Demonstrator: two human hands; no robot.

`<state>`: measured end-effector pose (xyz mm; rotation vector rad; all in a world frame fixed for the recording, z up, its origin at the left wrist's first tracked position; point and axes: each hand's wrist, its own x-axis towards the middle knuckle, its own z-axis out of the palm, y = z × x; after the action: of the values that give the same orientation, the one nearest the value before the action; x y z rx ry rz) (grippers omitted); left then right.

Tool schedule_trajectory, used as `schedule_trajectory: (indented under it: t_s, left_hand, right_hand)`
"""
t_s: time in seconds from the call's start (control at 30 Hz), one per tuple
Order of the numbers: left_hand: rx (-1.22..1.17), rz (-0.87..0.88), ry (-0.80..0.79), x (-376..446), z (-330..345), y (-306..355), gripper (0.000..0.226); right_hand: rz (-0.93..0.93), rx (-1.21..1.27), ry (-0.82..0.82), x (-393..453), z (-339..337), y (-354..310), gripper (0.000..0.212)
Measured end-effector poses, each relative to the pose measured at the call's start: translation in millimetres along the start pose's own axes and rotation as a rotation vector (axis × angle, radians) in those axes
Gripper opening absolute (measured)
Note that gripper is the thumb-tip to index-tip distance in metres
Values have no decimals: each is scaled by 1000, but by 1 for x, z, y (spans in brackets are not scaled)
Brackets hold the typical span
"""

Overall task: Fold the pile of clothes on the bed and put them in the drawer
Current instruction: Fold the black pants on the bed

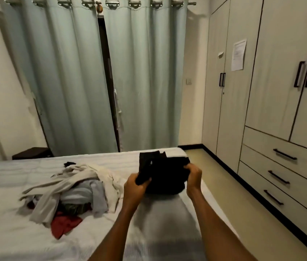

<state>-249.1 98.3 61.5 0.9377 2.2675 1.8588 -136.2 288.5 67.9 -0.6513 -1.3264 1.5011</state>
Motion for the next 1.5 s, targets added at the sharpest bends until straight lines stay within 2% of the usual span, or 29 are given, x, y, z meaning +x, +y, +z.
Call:
schedule_trajectory:
  t_s: [0.1, 0.2, 0.3, 0.37, 0.43, 0.47, 0.53, 0.6, 0.63, 0.7, 0.8, 0.87, 0.9, 1.0, 1.03, 1.07, 1.13, 1.23, 1.27, 1.37, 1.5]
  left_hand:
    - [103, -63, -160, -93, -4, -59, 21]
    - [366, -77, -269, -157, -12, -97, 11]
    - [461, -76, -344, -199, -14, -128, 17]
    - [348, -174, -298, -218, -11, -144, 19]
    - [98, -443, -195, -235, -5, -150, 21]
    - [-11, -588, -161, -243, -4, -151, 19]
    - [-93, -736, -150, -255, -1, -152, 10]
    - [33, -661, -200, -260, -1, -153, 10]
    - [75, -611, -236, -263, -2, -148, 12]
    - [111, -535, -294, -263, -5, -142, 27]
    - [119, -507, -355, -257, -11, -128, 27]
    - [143, -583, -525, -252, -21, -124, 19]
    - [160, -675, -694, -250, -27, -123, 19]
    - [217, -929, -1211, -256, -51, -120, 31]
    - [200, -959, -1313, -257, -54, -122, 34]
    - [189, -969, -1345, -257, -55, -124, 36]
    - [262, -916, -1241, -256, -56, -119, 36]
    - [385, -672, -765, -239, -47, -129, 36]
    - [388, -598, -644, -233, -44, -132, 36]
    - [491, -455, -466, -212, -36, -144, 29]
    - [565, -420, -345, -188, -29, -145, 23]
  right_hand:
    - [157, -46, 12, -94, -59, 64, 9]
    - [204, -161, -30, -157, -107, 110, 14]
    - [266, -302, -80, -200, -141, 145, 23]
    - [314, -340, -85, -226, -156, 152, 28]
    - [376, -299, -78, -245, -166, 162, 46]
    - [429, -279, -46, -258, -169, 160, 48]
    - [606, -243, -14, -276, -170, 151, 33]
    - [679, -316, -39, -276, -167, 142, 23]
    - [623, -366, -81, -274, -165, 138, 23]
    - [448, -502, -167, -271, -160, 131, 6]
    - [428, -597, -206, -265, -160, 123, 17]
    - [546, -713, -232, -261, -166, 107, 9]
    - [647, -798, -291, -257, -174, 98, 15]
    - [927, -1074, -625, -256, -202, 68, 27]
    - [969, -1115, -747, -255, -209, 62, 27]
    - [980, -1136, -809, -250, -212, 60, 27]
    - [858, -1184, -726, -242, -206, 63, 21]
    - [484, -1209, -434, -231, -187, 88, 15]
    - [362, -1215, -385, -231, -180, 98, 15]
    - [139, -1210, -413, -231, -153, 120, 34]
    - [37, -1341, -533, -218, -120, 142, 58]
